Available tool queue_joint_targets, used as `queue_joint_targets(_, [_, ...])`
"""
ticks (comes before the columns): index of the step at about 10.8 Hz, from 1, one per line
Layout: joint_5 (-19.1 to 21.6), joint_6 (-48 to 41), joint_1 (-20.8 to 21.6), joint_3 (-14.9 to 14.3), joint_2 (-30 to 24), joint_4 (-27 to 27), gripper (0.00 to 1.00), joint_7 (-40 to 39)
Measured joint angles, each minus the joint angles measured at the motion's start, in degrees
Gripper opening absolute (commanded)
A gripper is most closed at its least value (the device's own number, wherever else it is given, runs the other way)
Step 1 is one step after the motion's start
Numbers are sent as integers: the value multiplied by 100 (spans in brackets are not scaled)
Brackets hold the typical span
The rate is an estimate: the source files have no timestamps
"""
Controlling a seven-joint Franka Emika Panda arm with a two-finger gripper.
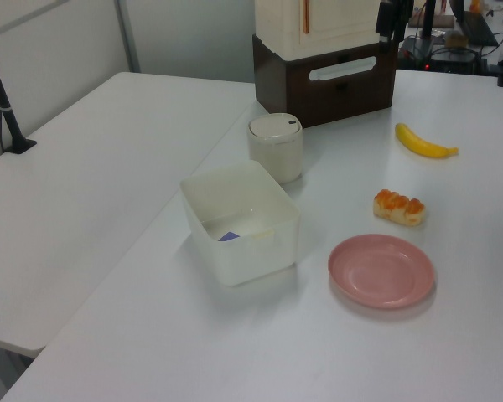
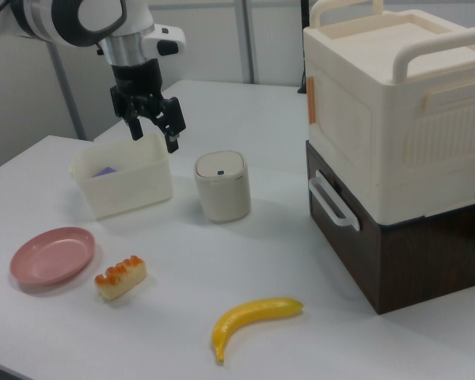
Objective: Close the trash can
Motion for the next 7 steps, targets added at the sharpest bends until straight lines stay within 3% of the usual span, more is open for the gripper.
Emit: queue_joint_targets(7, [0, -129, -27, -1, -158, -17, 100, 3])
